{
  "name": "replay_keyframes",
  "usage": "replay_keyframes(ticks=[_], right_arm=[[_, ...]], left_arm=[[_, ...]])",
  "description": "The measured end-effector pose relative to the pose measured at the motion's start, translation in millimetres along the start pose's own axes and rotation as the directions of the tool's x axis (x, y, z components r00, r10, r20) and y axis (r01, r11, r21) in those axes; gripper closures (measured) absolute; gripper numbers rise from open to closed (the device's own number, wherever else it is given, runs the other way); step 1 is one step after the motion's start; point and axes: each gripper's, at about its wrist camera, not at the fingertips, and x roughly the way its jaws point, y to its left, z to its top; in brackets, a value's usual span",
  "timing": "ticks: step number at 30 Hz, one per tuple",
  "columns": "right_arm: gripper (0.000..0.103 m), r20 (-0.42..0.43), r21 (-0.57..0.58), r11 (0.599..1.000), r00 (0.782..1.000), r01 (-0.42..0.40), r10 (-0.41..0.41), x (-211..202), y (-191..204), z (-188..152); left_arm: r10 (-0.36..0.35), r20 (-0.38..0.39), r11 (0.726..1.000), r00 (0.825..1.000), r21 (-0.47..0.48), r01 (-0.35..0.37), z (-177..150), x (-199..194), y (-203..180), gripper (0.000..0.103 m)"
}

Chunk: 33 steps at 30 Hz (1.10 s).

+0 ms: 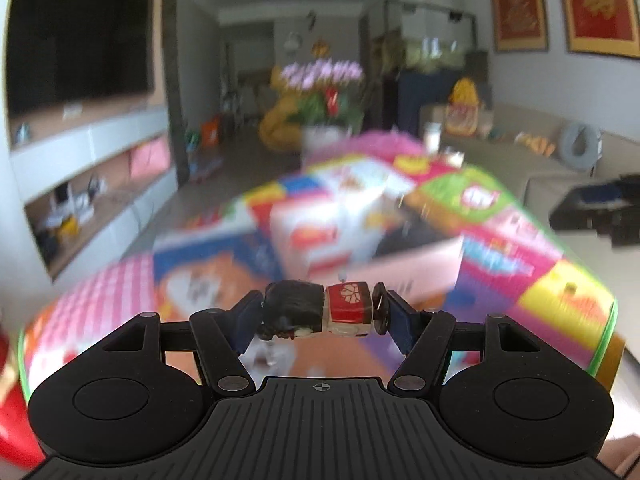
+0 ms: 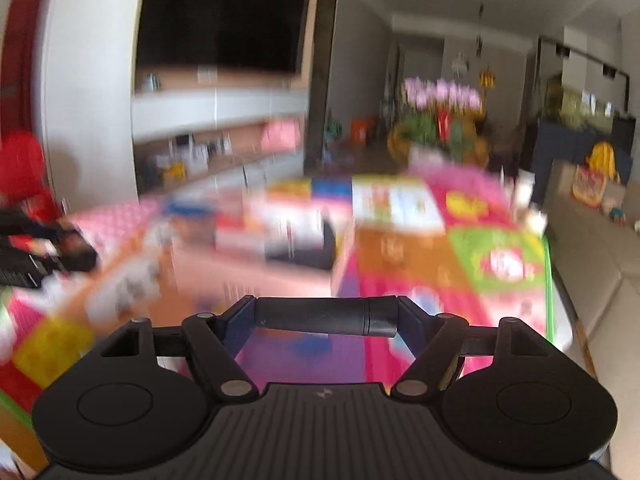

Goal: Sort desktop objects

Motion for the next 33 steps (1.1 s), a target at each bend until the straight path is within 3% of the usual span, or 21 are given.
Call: replay_keyframes(ticks=[4,9,10,12,13,16,21,24,28,31,33], right_arm=[[0.028,0.106,0.04,0.997,0.993,-0.058,0.053,-15,-15,55],[0.028,0.193,0.002,1.0,0.981,-0.01,0.009,-12,-18,101],[0.028,0.2,-0.002,1.0,0.98,-0.007,0.007,-9,-18,108],[0.028,0.199,0.003,1.0,0.98,-0.011,0.011,-3,-19,120],[0.028,0.197,0.006,1.0,0.98,-0.015,0.014,1,-19,125],[0.028,0.185,0.003,1.0,0.983,-0.005,0.005,13,-19,131],[0.028,0.115,0.028,0.999,0.992,-0.044,0.041,47,-16,134],[0.028,0.045,0.082,0.992,0.994,-0.098,0.095,77,-9,137],[0.028,-0.045,0.192,0.966,0.982,-0.174,0.186,124,6,140],[0.016,-0.078,0.25,0.949,0.973,-0.19,0.216,150,17,135],[0.016,-0.08,0.248,0.953,0.977,-0.172,0.197,158,24,130]], left_arm=[[-0.026,0.089,1.0,0.996,0.015,0.024,40,14,-11,0.033],[-0.054,0.124,0.995,0.991,-0.074,0.063,89,55,-10,0.03],[-0.061,0.118,0.994,0.991,-0.083,0.071,96,65,-9,0.027],[-0.05,0.111,0.993,0.993,-0.105,0.062,103,79,-4,0.009],[-0.041,0.114,0.993,0.993,-0.109,0.054,102,81,-1,0.008],[-0.012,0.107,0.992,0.994,-0.125,0.025,86,81,10,0.006],[0.054,0.023,0.986,0.998,-0.157,-0.05,31,76,26,0.003],[0.058,-0.032,0.976,0.998,-0.208,-0.063,-2,71,37,0.003],[0.046,-0.066,0.966,0.997,-0.252,-0.062,-22,61,48,0.003],[0.043,-0.074,0.965,0.996,-0.255,-0.061,-31,50,52,0.002],[0.046,-0.076,0.967,0.996,-0.246,-0.063,-37,41,52,0.001]])
